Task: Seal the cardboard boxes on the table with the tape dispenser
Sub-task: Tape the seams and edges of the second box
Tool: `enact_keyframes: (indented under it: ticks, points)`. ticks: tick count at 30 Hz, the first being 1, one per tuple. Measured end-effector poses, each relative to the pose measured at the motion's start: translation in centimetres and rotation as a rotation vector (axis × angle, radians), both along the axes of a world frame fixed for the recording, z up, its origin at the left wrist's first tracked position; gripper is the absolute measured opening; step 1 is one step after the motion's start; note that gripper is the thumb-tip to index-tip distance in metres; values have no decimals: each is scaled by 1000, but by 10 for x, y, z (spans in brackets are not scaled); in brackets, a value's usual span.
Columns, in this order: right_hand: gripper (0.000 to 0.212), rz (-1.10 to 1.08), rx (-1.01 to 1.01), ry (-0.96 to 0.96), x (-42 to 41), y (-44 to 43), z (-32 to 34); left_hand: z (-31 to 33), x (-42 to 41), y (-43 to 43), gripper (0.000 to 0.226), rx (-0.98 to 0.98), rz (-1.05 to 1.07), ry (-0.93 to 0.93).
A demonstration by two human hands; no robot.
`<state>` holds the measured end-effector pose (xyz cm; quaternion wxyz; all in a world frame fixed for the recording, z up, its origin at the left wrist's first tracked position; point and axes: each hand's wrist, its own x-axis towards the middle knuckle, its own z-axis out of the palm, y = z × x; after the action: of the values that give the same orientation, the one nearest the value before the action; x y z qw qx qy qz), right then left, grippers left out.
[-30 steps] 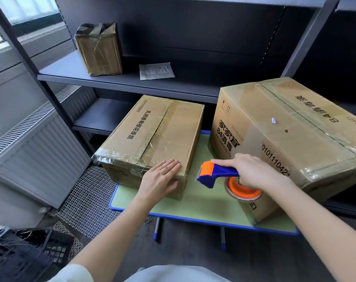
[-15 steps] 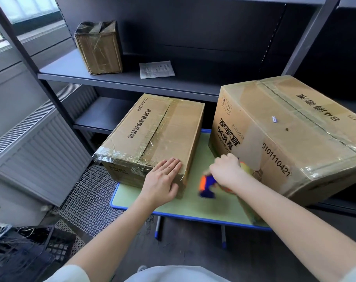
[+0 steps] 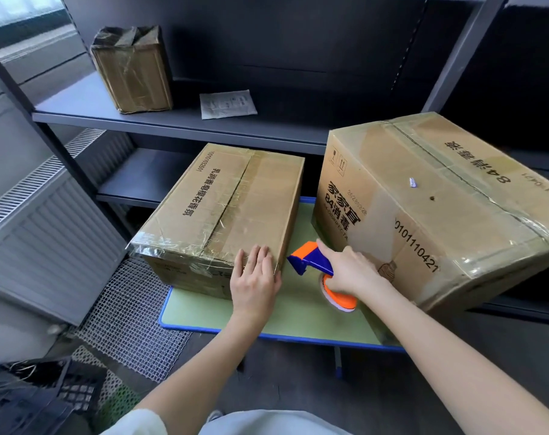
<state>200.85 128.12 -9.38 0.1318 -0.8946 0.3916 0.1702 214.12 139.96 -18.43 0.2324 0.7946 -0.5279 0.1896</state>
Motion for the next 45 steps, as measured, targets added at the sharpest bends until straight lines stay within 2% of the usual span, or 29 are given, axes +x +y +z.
enact_keyframes:
  ticks: [3, 6, 10, 14, 19, 24, 26, 29, 32, 34, 39, 43, 45]
  points:
    - [84, -60, -14, -100, 3, 1, 7, 1, 3, 6, 37, 46, -24, 63]
    - [77, -62, -137, -290, 18, 8, 19, 10, 12, 18, 48, 83, -121, 133]
    - [74, 130, -376, -446, 58, 21, 24, 23, 37, 43, 40, 42, -168, 221]
    - [81, 259, -423, -604, 98, 29, 3, 29, 66, 68, 43, 106, -110, 250]
    - [72, 298, -464, -640, 118, 35, -21, 26, 76, 76, 51, 230, -166, 224]
    - [66, 349, -644, -671, 110, 33, -31, 31, 81, 71, 47, 237, -190, 169]
    - [56, 469, -612, -716, 109, 44, -33, 32, 92, 74, 46, 234, -189, 169]
    - [55, 624, -404, -709, 113, 64, -37, 30, 118, 85, 49, 244, -38, 168]
    - [52, 575, -122, -579, 119, 75, -40, 30, 146, 99, 54, 285, 111, 167]
    - [49, 536, -20, -470, 120, 73, -44, 30, 153, 105, 55, 312, 111, 175]
    - [52, 538, -30, -360, 113, 61, -33, 27, 139, 109, 54, 320, 81, 143]
    - [59, 425, 17, -319, 79, 44, -22, 33, 118, 110, 41, 131, -34, 125]
    - [54, 350, 46, -321, 62, 36, -21, 35, 121, 114, 34, 24, -26, 159]
